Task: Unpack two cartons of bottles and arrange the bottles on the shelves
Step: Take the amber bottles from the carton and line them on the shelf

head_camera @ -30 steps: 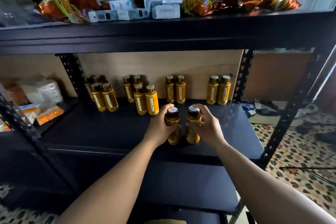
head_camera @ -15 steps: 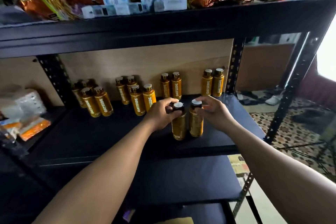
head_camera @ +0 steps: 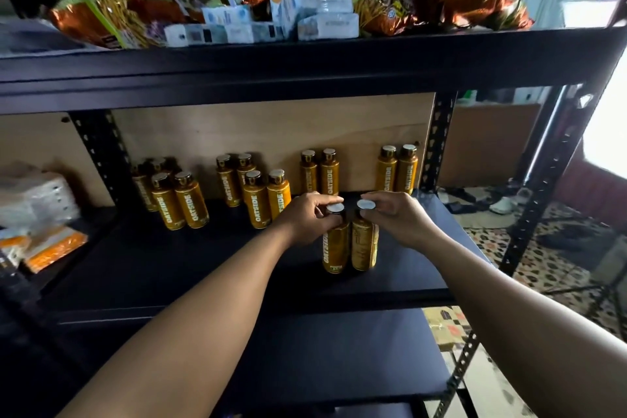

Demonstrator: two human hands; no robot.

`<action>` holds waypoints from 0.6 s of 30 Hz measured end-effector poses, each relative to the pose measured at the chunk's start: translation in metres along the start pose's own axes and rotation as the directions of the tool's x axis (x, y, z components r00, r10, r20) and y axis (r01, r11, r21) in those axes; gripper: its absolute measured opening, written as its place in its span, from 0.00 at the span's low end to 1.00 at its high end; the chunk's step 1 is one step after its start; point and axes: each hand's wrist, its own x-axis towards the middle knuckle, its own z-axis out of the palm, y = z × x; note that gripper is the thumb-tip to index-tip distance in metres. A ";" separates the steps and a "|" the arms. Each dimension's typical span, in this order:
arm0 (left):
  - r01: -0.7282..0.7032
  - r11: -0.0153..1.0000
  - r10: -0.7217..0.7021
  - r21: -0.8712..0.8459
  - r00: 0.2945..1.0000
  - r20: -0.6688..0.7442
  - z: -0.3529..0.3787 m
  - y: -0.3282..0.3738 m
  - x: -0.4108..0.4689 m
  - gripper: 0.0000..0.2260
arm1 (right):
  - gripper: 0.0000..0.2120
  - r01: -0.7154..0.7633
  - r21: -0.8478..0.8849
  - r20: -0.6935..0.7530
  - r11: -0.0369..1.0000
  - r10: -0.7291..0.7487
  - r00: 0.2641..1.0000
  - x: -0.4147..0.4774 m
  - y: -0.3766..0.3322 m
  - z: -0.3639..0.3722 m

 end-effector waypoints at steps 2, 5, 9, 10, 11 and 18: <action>0.003 1.000 -0.003 0.017 1.000 0.025 -0.004 0.000 0.004 0.22 | 0.11 0.008 0.024 0.008 1.000 -0.008 1.000 0.002 -0.001 -0.001; 0.014 0.999 -0.014 0.043 1.000 0.011 -0.005 0.001 0.006 0.21 | 0.17 0.015 0.023 -0.017 1.000 -0.015 1.000 0.006 0.000 0.003; 0.022 1.000 -0.021 0.018 0.999 -0.043 -0.002 0.000 0.004 0.20 | 0.20 0.032 0.001 -0.019 0.999 -0.032 0.999 0.007 0.003 0.007; 0.023 1.000 -0.022 0.022 0.999 -0.042 -0.003 -0.001 0.003 0.20 | 0.19 0.030 0.012 -0.012 0.999 -0.030 0.999 0.006 0.004 0.007; 0.022 0.999 -0.021 0.027 0.999 -0.035 -0.003 -0.001 0.003 0.21 | 0.19 0.027 0.024 -0.008 0.999 -0.027 1.000 0.006 0.007 0.007; 0.009 0.997 -0.007 0.071 1.000 -0.021 -0.007 0.000 0.006 0.23 | 0.21 0.032 0.006 -0.007 0.999 -0.032 0.999 0.010 0.014 0.006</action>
